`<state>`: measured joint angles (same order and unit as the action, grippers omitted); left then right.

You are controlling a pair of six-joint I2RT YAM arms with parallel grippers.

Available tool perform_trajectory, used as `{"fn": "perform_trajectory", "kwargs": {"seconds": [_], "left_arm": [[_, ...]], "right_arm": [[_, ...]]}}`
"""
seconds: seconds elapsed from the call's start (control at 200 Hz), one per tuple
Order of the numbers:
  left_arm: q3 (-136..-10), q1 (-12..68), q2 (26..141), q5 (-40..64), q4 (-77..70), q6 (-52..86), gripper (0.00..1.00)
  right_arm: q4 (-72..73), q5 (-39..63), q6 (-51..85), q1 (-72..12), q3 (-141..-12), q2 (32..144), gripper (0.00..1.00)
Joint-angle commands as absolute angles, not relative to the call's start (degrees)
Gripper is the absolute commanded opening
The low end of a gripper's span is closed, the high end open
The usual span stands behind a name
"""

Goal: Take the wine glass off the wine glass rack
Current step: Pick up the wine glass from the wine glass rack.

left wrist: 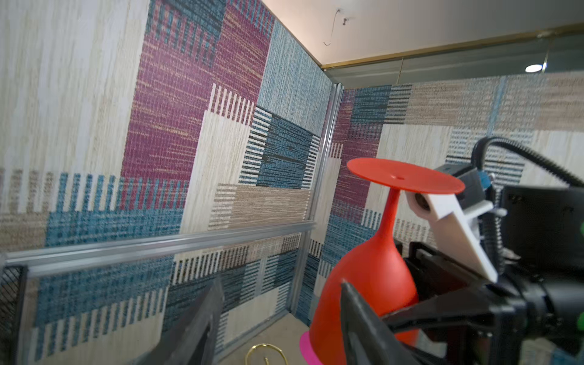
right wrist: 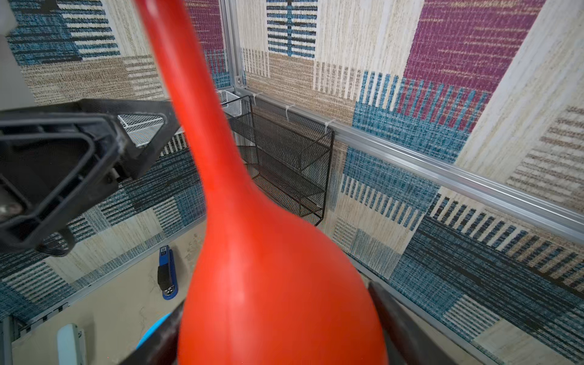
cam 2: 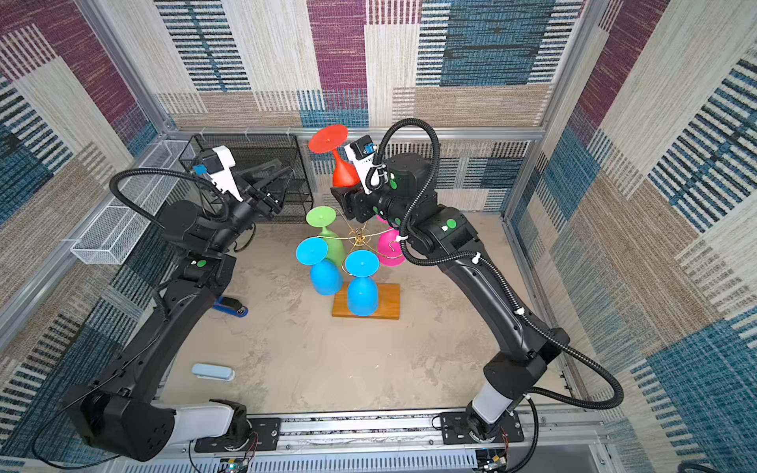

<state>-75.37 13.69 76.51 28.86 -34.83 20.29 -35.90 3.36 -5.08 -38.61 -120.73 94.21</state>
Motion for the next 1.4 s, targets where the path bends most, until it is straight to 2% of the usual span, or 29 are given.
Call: {"fn": "perform_trajectory", "kwargs": {"seconds": [0.0, 0.07, 0.195, 0.616, 1.157, 1.397], "left_arm": [[-75.73, 13.8, 78.11, 31.19, -44.78, 0.15, 0.62], [-78.63, 13.96, 79.33, 37.05, -39.58, -6.98, 0.61], [-80.46, 14.13, 80.41, 39.17, -38.36, -12.45, 0.6], [-82.36, 14.63, 80.23, 38.02, -32.79, -27.56, 0.56], [-83.4, 15.18, 80.08, 40.77, -28.81, -32.21, 0.46], [-83.5, 15.21, 79.99, 39.65, -29.84, -32.26, 0.34]], "right_arm": [[-40.15, 1.8, -5.39, -38.67, -123.0, 95.18, 0.71], [-41.81, 1.33, -5.72, -38.74, -124.4, 96.13, 0.71], [-45.79, 0.77, -6.4, -38.66, -128.58, 98.78, 0.7], [-50.09, 2.84, -6.69, -38.92, -133.84, 103.01, 0.68], [-51.33, 3.35, -6.44, -41.56, -134.3, 104.87, 0.67], [-51.59, 3.34, -6.26, -42.17, -134.57, 105.37, 0.67]]}}
